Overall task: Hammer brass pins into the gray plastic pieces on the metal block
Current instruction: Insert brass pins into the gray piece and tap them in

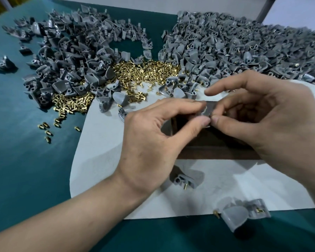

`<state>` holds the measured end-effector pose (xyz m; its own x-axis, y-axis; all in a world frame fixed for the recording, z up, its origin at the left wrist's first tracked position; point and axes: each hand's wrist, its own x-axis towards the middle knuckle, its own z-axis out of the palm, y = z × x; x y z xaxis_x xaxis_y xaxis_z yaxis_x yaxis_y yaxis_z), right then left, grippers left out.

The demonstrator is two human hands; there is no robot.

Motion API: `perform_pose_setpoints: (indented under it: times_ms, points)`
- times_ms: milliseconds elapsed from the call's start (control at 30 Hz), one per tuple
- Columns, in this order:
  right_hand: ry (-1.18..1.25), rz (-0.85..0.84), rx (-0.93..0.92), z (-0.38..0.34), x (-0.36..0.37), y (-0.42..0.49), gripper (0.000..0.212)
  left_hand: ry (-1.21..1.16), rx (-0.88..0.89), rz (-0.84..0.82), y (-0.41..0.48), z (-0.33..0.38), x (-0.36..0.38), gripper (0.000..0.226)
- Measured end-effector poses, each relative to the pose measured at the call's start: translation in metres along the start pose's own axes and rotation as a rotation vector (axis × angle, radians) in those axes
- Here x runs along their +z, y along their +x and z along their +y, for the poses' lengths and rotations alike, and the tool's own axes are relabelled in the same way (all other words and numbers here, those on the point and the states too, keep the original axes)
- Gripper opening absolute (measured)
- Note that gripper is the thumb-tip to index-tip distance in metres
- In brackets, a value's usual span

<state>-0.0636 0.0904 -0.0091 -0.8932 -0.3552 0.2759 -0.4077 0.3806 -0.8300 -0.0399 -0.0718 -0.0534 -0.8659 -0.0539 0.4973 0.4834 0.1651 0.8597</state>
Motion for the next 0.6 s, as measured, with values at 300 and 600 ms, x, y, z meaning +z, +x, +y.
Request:
perform_pose_setpoints:
  times_ms: [300, 600]
  points:
    - [0.255, 0.058, 0.091, -0.0027, -0.0022, -0.0027, 0.029, 0.095, 0.009, -0.114, 0.0002, 0.0026, 0.0011, 0.035]
    - [0.043, -0.036, 0.120, -0.0013, -0.0063, -0.0029, 0.041, 0.238, 0.032, -0.099, -0.0002, 0.0035, -0.0005, 0.030]
